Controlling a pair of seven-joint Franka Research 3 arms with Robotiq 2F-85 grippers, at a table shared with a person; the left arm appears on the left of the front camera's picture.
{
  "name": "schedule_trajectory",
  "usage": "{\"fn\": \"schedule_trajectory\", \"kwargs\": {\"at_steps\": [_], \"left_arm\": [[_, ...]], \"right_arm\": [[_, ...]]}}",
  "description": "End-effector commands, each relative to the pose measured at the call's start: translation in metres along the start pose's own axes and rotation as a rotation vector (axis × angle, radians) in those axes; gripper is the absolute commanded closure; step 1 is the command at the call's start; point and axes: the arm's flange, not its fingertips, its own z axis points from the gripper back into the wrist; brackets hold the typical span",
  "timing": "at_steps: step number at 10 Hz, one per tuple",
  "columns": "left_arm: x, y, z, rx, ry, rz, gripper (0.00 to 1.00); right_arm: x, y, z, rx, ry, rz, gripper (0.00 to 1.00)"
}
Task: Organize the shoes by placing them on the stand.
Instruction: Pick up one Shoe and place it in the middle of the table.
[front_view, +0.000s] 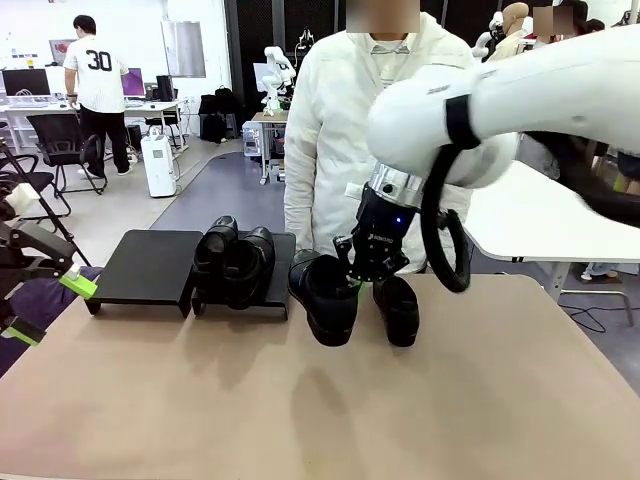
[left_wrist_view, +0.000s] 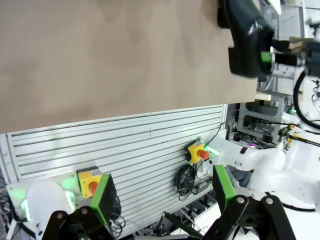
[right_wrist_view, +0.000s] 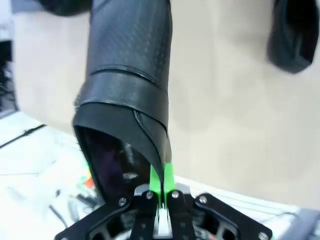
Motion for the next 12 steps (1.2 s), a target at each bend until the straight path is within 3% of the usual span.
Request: {"fn": "schedule_trajectory", "kwargs": {"at_steps": [1,2,4,5,10,11,12], "left_arm": [[0.000,0.001,0.004,-0.009,0.005,-0.004,0.00],[0.000,0.001,0.004,-0.009,0.005,-0.004,0.00],[0.000,0.001,0.004,-0.009,0.005,-0.004,0.00],[0.000,0.001,0.004,-0.009,0.005,-0.004,0.00],[0.000,0.001,0.004,-0.009,0.005,-0.004,0.00],[0.000,0.001,0.004,-0.009,0.005,-0.004,0.00],[0.000,0.001,0.004,-0.009,0.005,-0.004,0.00]], "right_arm": [[-0.082,0.002,0.007,0.139,-0.359,-0.211,1.00],[-0.107,-0.004,0.017,0.189,-0.503,-0.274,1.00],[-0.114,-0.032,0.041,0.237,-0.564,-0.353,1.00],[-0.097,-0.014,0.027,0.203,-0.352,-0.275,1.00],[-0.097,-0.014,0.027,0.203,-0.352,-0.275,1.00],[-0.102,-0.018,0.014,0.197,-0.336,-0.308,1.00],[-0.106,0.001,-0.003,0.100,-0.253,-0.265,1.00]]}}
